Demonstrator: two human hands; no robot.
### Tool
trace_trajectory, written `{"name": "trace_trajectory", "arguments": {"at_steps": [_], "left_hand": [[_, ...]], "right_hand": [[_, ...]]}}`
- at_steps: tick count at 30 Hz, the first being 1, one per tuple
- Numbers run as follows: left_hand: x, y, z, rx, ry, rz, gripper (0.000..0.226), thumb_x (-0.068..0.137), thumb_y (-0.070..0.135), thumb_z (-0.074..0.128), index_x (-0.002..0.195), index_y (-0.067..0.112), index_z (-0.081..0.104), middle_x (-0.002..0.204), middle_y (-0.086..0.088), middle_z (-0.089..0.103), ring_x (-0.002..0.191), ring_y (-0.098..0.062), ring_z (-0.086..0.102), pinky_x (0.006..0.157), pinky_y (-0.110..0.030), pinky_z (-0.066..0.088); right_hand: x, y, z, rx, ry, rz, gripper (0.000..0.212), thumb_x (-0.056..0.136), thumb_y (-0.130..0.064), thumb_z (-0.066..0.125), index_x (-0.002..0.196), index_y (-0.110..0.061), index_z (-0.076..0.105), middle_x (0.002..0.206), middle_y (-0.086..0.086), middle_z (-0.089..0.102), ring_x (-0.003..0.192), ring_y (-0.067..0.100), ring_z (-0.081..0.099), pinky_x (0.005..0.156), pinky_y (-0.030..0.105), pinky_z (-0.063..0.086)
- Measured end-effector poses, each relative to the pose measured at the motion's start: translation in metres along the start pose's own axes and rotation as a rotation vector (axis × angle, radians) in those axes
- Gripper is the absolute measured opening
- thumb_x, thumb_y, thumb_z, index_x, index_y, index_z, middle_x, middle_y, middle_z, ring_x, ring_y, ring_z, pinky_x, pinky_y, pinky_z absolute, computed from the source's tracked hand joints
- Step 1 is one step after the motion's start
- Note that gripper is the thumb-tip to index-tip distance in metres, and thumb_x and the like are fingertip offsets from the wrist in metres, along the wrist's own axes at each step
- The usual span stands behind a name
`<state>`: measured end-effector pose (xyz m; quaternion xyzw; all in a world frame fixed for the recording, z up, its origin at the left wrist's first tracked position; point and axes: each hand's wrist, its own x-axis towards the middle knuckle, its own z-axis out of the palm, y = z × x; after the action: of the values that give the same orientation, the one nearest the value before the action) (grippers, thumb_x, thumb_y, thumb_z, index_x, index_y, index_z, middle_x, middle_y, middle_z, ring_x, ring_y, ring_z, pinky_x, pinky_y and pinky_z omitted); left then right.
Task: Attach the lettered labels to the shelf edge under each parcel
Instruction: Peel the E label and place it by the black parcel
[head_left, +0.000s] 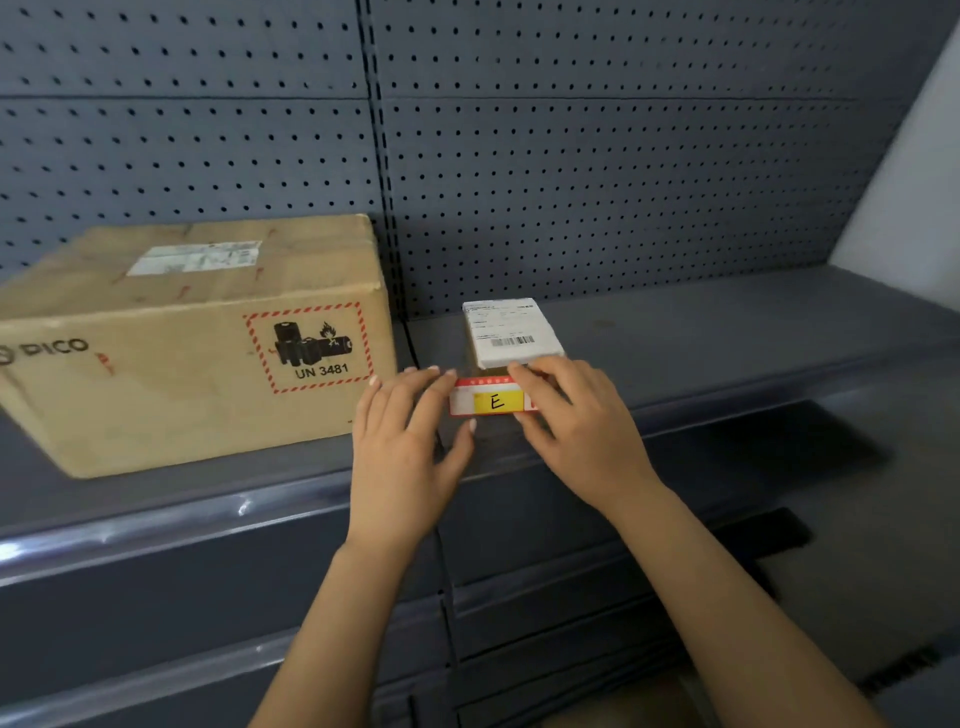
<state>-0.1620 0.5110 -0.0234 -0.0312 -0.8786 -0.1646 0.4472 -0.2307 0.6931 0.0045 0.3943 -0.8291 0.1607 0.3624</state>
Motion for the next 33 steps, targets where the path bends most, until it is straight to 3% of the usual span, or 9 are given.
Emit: {"name": "trace_trajectory", "arguments": {"at_steps": [6, 13, 19, 22, 25, 33], "left_hand": [[-0.03, -0.034, -0.071, 0.167, 0.108, -0.145, 0.043, 0.09, 0.027, 0.066, 0.128, 0.008, 0.059, 0.126, -0.006, 0.059, 0.122, -0.023, 0.052, 0.106, -0.051, 0.037], [-0.093, -0.086, -0.179, 0.466, 0.165, -0.316, 0.043, 0.092, 0.031, 0.064, 0.127, 0.007, 0.06, 0.126, -0.008, 0.061, 0.12, -0.028, 0.056, 0.108, -0.044, 0.038], [-0.14, -0.123, -0.273, 0.649, 0.184, -0.476, 0.046, 0.091, 0.034, 0.063, 0.131, 0.011, 0.058, 0.128, -0.005, 0.06, 0.123, -0.024, 0.054, 0.117, -0.029, 0.019], [-0.16, -0.147, -0.316, 0.706, 0.191, -0.515, 0.047, 0.09, 0.034, 0.064, 0.131, 0.012, 0.058, 0.127, -0.004, 0.059, 0.123, -0.023, 0.053, 0.117, -0.039, 0.027], [-0.176, -0.174, -0.356, 0.726, 0.201, -0.552, 0.048, 0.089, 0.036, 0.063, 0.131, 0.013, 0.058, 0.127, -0.004, 0.059, 0.121, -0.022, 0.051, 0.105, -0.052, 0.039], [-0.199, -0.237, -0.426, 0.727, 0.182, -0.616, 0.05, 0.09, 0.041, 0.06, 0.134, 0.018, 0.054, 0.131, -0.001, 0.056, 0.125, -0.018, 0.045, 0.108, -0.051, 0.038]], "right_hand": [[0.032, -0.069, 0.027, 0.215, 0.024, -0.13, 0.05, 0.08, -0.014, 0.074, 0.127, -0.006, 0.058, 0.108, 0.011, 0.06, 0.094, 0.025, 0.057, 0.078, 0.036, 0.048], [0.06, -0.184, 0.068, 0.468, -0.043, -0.273, 0.044, 0.079, -0.021, 0.075, 0.118, -0.009, 0.062, 0.104, 0.007, 0.058, 0.092, 0.023, 0.054, 0.078, 0.035, 0.048], [0.083, -0.3, 0.088, 0.626, -0.075, -0.427, 0.046, 0.078, -0.024, 0.076, 0.12, -0.01, 0.06, 0.104, 0.007, 0.057, 0.093, 0.022, 0.054, 0.077, 0.037, 0.049], [0.093, -0.357, 0.096, 0.669, -0.093, -0.471, 0.049, 0.079, -0.027, 0.076, 0.122, -0.012, 0.058, 0.107, 0.005, 0.057, 0.095, 0.021, 0.055, 0.077, 0.036, 0.05], [0.102, -0.41, 0.106, 0.703, -0.105, -0.485, 0.05, 0.079, -0.029, 0.076, 0.123, -0.013, 0.058, 0.108, 0.005, 0.057, 0.096, 0.02, 0.055, 0.078, 0.033, 0.05], [0.124, -0.505, 0.136, 0.721, -0.104, -0.492, 0.048, 0.079, -0.029, 0.076, 0.12, -0.011, 0.059, 0.106, 0.006, 0.057, 0.095, 0.021, 0.055, 0.078, 0.033, 0.049]]}}
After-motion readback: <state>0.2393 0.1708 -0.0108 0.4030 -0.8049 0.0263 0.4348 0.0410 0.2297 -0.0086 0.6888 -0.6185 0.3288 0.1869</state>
